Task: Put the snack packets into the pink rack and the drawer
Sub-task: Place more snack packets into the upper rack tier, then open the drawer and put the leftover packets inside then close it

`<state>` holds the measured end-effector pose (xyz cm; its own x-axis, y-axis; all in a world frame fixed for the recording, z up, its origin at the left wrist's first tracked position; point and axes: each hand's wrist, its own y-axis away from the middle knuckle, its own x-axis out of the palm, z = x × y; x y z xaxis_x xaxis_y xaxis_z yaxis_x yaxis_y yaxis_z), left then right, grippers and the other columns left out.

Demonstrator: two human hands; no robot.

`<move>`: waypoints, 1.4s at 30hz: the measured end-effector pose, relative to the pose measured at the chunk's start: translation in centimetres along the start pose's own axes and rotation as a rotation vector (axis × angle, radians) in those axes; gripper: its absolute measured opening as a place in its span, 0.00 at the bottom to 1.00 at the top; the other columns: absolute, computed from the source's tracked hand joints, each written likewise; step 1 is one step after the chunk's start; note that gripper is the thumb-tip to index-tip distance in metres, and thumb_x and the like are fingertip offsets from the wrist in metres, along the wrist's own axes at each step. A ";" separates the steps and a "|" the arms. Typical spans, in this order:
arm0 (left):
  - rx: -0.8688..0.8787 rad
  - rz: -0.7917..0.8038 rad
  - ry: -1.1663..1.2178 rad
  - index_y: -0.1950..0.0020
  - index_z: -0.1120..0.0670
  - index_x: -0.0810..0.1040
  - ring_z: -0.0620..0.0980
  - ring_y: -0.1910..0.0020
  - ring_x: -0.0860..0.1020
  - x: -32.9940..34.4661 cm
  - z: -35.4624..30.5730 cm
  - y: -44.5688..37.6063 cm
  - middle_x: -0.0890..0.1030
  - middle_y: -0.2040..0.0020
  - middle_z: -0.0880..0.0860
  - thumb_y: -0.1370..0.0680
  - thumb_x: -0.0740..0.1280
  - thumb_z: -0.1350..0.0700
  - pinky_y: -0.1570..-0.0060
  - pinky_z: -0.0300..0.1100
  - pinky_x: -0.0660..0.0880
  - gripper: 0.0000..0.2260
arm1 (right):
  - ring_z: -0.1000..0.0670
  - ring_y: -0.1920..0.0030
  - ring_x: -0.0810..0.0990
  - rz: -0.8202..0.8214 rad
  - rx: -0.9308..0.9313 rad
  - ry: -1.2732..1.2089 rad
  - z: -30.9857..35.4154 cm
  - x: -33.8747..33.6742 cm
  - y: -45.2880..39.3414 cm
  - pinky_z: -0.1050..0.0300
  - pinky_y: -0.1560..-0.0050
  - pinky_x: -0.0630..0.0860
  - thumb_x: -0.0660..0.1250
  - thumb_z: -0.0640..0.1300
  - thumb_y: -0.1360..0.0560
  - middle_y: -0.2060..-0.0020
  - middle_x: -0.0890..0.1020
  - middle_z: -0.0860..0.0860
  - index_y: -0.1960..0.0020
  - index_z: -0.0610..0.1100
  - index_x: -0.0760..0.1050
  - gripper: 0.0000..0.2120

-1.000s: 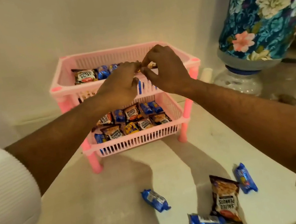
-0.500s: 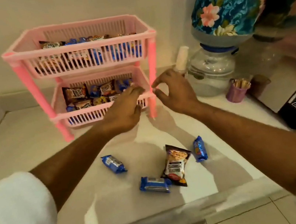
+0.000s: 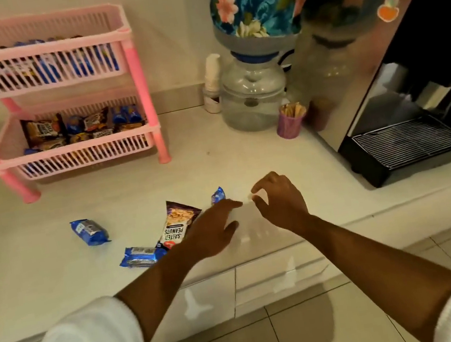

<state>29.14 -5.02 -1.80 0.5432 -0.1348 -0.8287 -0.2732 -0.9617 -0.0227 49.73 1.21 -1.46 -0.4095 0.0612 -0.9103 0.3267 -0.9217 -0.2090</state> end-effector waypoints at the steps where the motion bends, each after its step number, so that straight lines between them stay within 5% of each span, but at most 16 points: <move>1: 0.007 0.026 -0.009 0.27 0.49 0.68 0.48 0.32 0.73 1.2 -0.3 0.1 0.72 0.29 0.48 0.20 0.64 0.53 0.32 0.44 0.69 0.21 | 0.49 0.41 0.74 -0.020 0.040 -0.008 -1.0 0.2 1.0 0.55 0.50 0.77 0.67 0.51 0.23 0.43 0.78 0.53 0.44 0.52 0.79 0.09; 5: 0.025 0.130 -0.001 0.24 0.51 0.64 0.48 0.24 0.64 5.3 -0.3 0.5 0.66 0.24 0.49 0.19 0.64 0.53 0.25 0.40 0.60 0.24 | 0.50 0.41 0.73 -0.110 0.218 -0.131 -4.3 1.4 5.7 0.62 0.47 0.71 0.69 0.47 0.24 0.44 0.77 0.54 0.45 0.52 0.79 0.08; 8: 0.070 0.259 -0.118 0.20 0.55 0.53 0.49 0.20 0.50 7.4 0.9 0.9 0.53 0.19 0.51 0.17 0.60 0.53 0.24 0.36 0.45 0.28 | 0.52 0.40 0.71 -0.145 0.351 -0.229 -5.7 2.5 8.9 0.70 0.48 0.66 0.70 0.46 0.24 0.43 0.75 0.55 0.43 0.54 0.78 0.11; 10: 0.103 0.302 -0.228 0.19 0.56 0.47 0.50 0.20 0.46 8.2 1.7 1.1 0.48 0.18 0.51 0.17 0.59 0.50 0.23 0.41 0.47 0.31 | 0.52 0.41 0.73 -0.169 0.432 -0.265 -6.1 3.2 10.4 0.72 0.51 0.65 0.71 0.45 0.24 0.42 0.75 0.53 0.42 0.53 0.77 0.12; 16: 0.172 0.231 -0.294 0.19 0.52 0.43 0.50 0.20 0.42 9.4 2.8 2.2 0.41 0.19 0.47 0.18 0.57 0.52 0.23 0.44 0.44 0.32 | 0.47 0.50 0.80 -0.258 0.699 -0.411 -5.9 5.4 11.8 0.54 0.49 0.78 0.70 0.46 0.22 0.44 0.77 0.46 0.39 0.44 0.75 0.14; 21: 0.160 0.204 -0.411 0.19 0.52 0.38 0.52 0.21 0.37 10.2 2.7 2.7 0.37 0.20 0.49 0.17 0.51 0.51 0.21 0.49 0.44 0.30 | 0.44 0.50 0.79 -0.266 1.104 -0.812 -4.5 7.2 11.0 0.51 0.47 0.76 0.65 0.48 0.19 0.50 0.80 0.43 0.37 0.40 0.66 0.17; 25: 0.159 0.196 -0.435 0.20 0.53 0.37 0.53 0.21 0.37 10.3 2.6 2.8 0.36 0.20 0.50 0.18 0.53 0.50 0.21 0.50 0.44 0.32 | 0.42 0.52 0.80 -0.316 1.117 -1.267 -3.7 8.1 10.1 0.46 0.46 0.81 0.55 0.44 0.15 0.49 0.78 0.38 0.39 0.34 0.70 0.14; 29: 0.144 0.211 -0.470 0.20 0.53 0.36 0.53 0.21 0.37 10.1 2.0 2.9 0.35 0.20 0.51 0.18 0.54 0.49 0.22 0.51 0.44 0.34 | 0.39 0.48 0.81 -0.341 1.164 -1.534 -4.0 7.1 9.5 0.42 0.42 0.80 0.57 0.33 0.20 0.51 0.80 0.37 0.47 0.33 0.74 0.08; 42: -0.024 0.215 -0.434 0.21 0.51 0.34 0.56 0.21 0.35 11.6 0.0 4.4 0.34 0.20 0.51 0.19 0.47 0.38 0.23 0.56 0.40 0.34 | 0.46 0.62 0.80 -0.165 1.287 -1.465 -5.4 6.3 12.6 0.50 0.56 0.82 0.70 0.40 0.22 0.60 0.79 0.40 0.46 0.36 0.75 0.09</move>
<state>34.19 -10.84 -11.53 0.0940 -0.2236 -0.9701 -0.3215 -0.9290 0.1830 55.90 -7.95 -11.80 -0.8621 0.4738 0.1798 -0.2181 -0.6672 0.7123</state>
